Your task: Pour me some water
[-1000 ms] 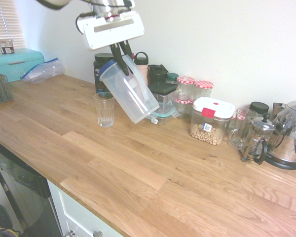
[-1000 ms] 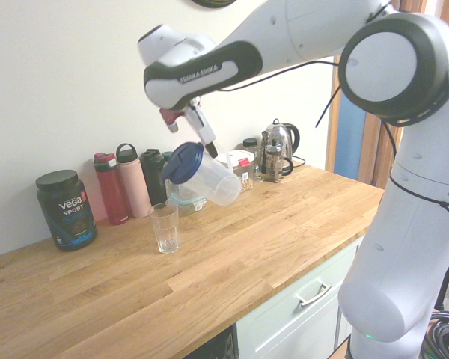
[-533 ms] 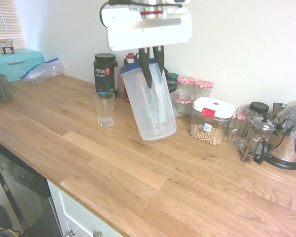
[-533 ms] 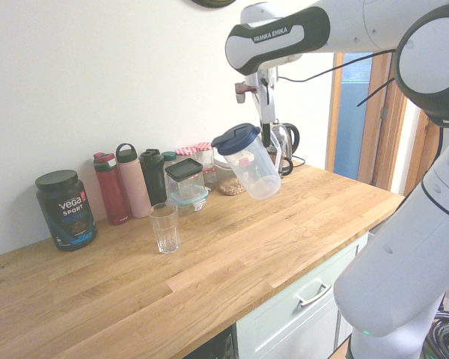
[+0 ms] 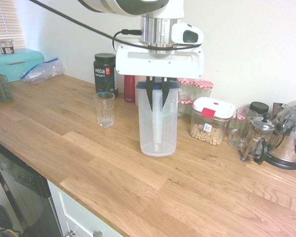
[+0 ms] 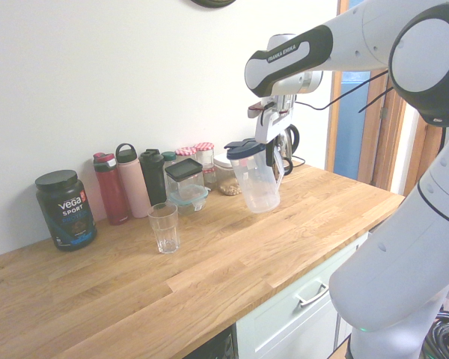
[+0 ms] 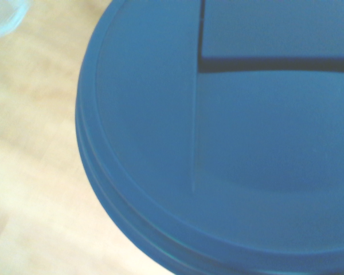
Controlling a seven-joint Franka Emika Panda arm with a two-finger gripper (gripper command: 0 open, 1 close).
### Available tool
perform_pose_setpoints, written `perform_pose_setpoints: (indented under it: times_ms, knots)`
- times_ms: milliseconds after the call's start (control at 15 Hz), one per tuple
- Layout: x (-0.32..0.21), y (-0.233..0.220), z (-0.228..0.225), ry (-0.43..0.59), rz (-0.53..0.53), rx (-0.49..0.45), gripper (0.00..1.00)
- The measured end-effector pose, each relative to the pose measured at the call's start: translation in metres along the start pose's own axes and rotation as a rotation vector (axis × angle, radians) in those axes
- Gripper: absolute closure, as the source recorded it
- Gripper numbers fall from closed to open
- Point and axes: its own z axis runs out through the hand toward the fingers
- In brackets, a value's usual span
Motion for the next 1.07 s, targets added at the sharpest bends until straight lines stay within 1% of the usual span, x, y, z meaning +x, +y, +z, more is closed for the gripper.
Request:
perform_pose_setpoints:
  times_ms: [200, 533, 667, 933, 1067]
  knots:
    - [-0.003, 0.011, 0.007, 0.094, 0.143, 0.022, 1.0]
    - [-0.011, 0.023, 0.044, 0.247, 0.378, 0.054, 1.0]
    - [-0.017, 0.022, 0.056, 0.275, 0.417, 0.057, 1.0]
    - [-0.025, 0.011, 0.071, 0.278, 0.425, 0.057, 1.0]
    - [-0.029, 0.011, 0.075, 0.271, 0.45, 0.076, 1.0]
